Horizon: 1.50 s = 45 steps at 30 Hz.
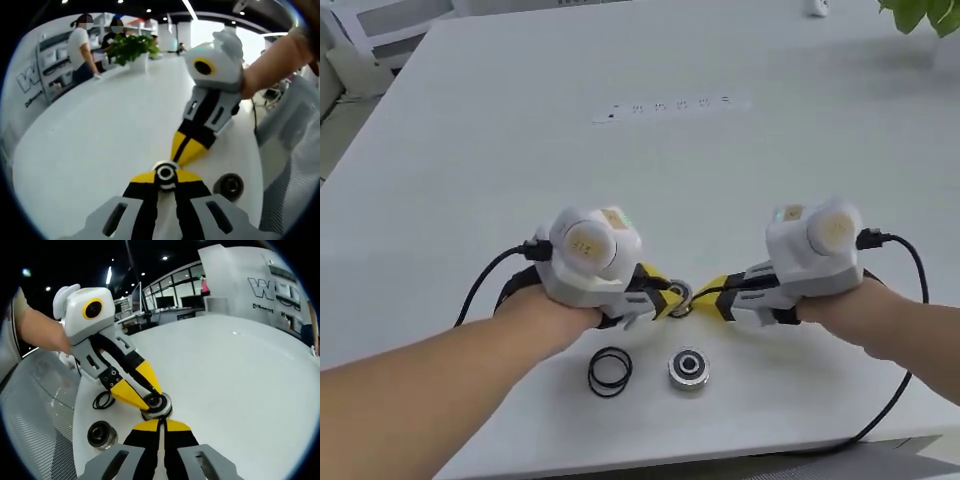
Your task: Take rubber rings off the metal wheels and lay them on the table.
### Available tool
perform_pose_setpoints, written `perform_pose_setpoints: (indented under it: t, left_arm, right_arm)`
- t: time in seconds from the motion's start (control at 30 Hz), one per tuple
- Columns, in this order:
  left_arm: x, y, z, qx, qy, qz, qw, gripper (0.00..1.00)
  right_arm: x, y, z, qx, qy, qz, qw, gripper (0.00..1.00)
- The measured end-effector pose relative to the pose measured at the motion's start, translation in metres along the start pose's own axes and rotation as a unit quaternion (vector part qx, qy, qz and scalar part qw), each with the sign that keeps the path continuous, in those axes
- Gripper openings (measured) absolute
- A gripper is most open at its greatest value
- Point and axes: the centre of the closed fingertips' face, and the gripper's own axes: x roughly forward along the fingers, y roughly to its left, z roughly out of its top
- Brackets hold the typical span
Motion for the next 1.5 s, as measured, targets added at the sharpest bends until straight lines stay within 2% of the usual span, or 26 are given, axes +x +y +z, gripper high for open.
perform_pose_setpoints:
  t: [0.1, 0.13, 0.23, 0.37, 0.47, 0.6, 0.63, 0.73, 0.8, 1.07, 1.5]
  left_arm:
    - [0.0, 0.0, 0.0, 0.001, 0.001, 0.001, 1.0, 0.12]
    - [0.0, 0.0, 0.0, 0.001, 0.001, 0.002, 1.0, 0.12]
    - [0.0, 0.0, 0.0, 0.002, 0.002, 0.004, 1.0, 0.12]
    - [0.0, 0.0, 0.0, 0.005, 0.003, 0.004, 1.0, 0.12]
    - [0.0, 0.0, 0.0, 0.006, 0.003, 0.004, 1.0, 0.12]
    - [0.0, 0.0, 0.0, 0.005, 0.003, 0.004, 1.0, 0.12]
    - [0.0, 0.0, 0.0, 0.005, 0.003, 0.004, 1.0, 0.12]
    - [0.0, 0.0, 0.0, 0.005, 0.004, 0.003, 1.0, 0.12]
    - [0.0, -0.001, 0.0, 0.005, 0.004, 0.003, 1.0, 0.12]
    - [0.0, -0.001, 0.0, 0.003, 0.004, 0.005, 1.0, 0.12]
    - [-0.001, -0.002, 0.0, 0.005, 0.005, 0.006, 1.0, 0.12]
  right_arm:
    - [0.0, 0.0, 0.0, 0.009, 0.006, -0.005, 0.9999, 0.0]
    - [0.0, -0.002, -0.002, 0.03, 0.009, -0.013, 0.9994, 0.0]
    - [0.0, -0.001, -0.001, 0.042, 0.007, -0.013, 0.999, 0.0]
    - [-0.003, -0.001, 0.0, 0.108, -0.012, -0.012, 0.994, 0.0]
    - [-0.006, -0.003, 0.0, 0.128, -0.021, -0.01, 0.9915, 0.0]
    - [-0.009, -0.006, 0.005, 0.161, -0.041, -0.009, 0.986, 0.0]
    - [-0.009, -0.006, 0.006, 0.187, -0.046, -0.003, 0.9813, 0.0]
    - [-0.011, -0.007, 0.011, 0.219, -0.063, 0.004, 0.9738, 0.0]
    - [-0.01, -0.005, 0.011, 0.222, -0.062, 0.005, 0.9731, 0.0]
    - [-0.01, -0.003, 0.014, 0.274, -0.08, 0.01, 0.9585, 0.0]
    - [-0.011, 0.004, 0.018, 0.272, -0.081, 0.024, 0.9586, 0.0]
